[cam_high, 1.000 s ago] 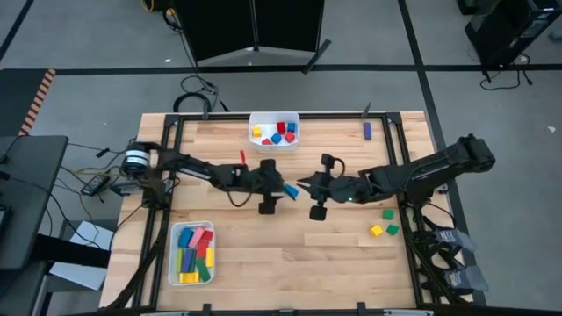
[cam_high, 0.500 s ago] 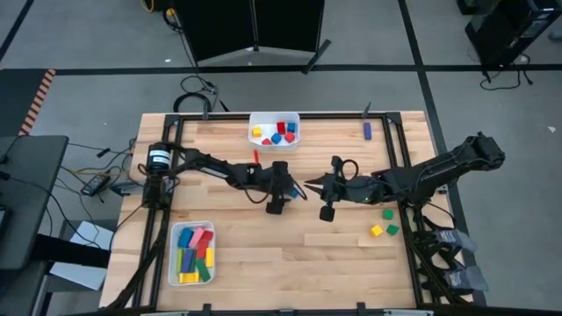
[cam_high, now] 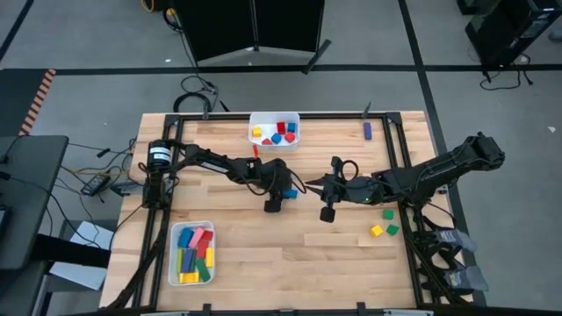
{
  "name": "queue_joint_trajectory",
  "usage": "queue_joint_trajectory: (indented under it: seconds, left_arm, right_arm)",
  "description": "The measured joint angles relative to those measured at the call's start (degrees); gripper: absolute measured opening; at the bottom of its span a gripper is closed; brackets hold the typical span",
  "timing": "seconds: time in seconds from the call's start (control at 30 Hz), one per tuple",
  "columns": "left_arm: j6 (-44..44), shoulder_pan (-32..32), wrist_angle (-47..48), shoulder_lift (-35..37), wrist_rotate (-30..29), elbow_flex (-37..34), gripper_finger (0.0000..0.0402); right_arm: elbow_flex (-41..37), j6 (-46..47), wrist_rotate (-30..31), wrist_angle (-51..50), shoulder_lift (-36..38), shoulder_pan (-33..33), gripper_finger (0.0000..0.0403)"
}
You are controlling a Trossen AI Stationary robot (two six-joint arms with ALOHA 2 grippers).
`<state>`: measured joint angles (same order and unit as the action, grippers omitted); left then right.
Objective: Sort blocks by size
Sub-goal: Put the blue rectangular block into the bottom white bin
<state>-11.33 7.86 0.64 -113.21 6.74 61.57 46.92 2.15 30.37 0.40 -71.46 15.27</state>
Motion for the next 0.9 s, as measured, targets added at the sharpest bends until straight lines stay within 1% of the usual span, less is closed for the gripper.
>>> queue_joint_trajectory:
  seconds: [0.07, 0.2, 0.33, 0.4, 0.5, 0.6, 0.73, 0.8, 0.9]
  left_arm:
    - [0.6, -0.3, -0.1, 0.0, -0.2, -0.1, 0.0133]
    - [4.3, -1.1, -2.3, 0.0, 0.0, -0.3, 0.0131]
    - [7.5, -2.7, -2.7, 2.0, -1.4, -0.6, 0.0131]
    - [8.7, -3.8, -2.2, 4.7, -3.2, -1.4, 0.0131]
    - [10.0, -5.0, 0.1, 11.8, -3.3, -3.4, 0.0131]
    - [10.5, -7.2, 9.1, 19.8, -3.9, -6.2, 0.0131]
    - [12.7, -12.7, 25.3, 32.1, -3.3, -6.7, 0.0131]
    - [16.4, -16.1, 33.5, 37.0, -3.1, -6.7, 0.0131]
    - [24.9, -21.2, 43.2, 43.0, -0.1, -6.8, 0.0131]
  right_arm:
    - [0.0, 0.0, 0.0, 0.2, 0.0, 0.0, 0.0052]
    - [0.0, -0.1, 0.0, 0.4, 0.0, 0.4, 0.0052]
    - [0.0, -1.9, 0.0, 0.6, 0.0, 1.5, 0.0052]
    - [0.0, -3.1, 0.0, 1.1, 0.0, 2.2, 0.0052]
    - [0.1, -4.7, 0.0, 1.4, 0.0, 3.0, 0.0052]
    - [0.1, -5.5, 0.0, 1.3, 0.0, 3.5, 0.0052]
    - [0.1, -6.1, 0.0, 1.2, 0.0, 3.3, 0.0052]
    - [0.1, -6.4, 0.0, 1.2, 0.0, 3.0, 0.0052]
    - [0.1, -6.4, 0.0, 1.0, 0.0, 2.5, 0.0052]
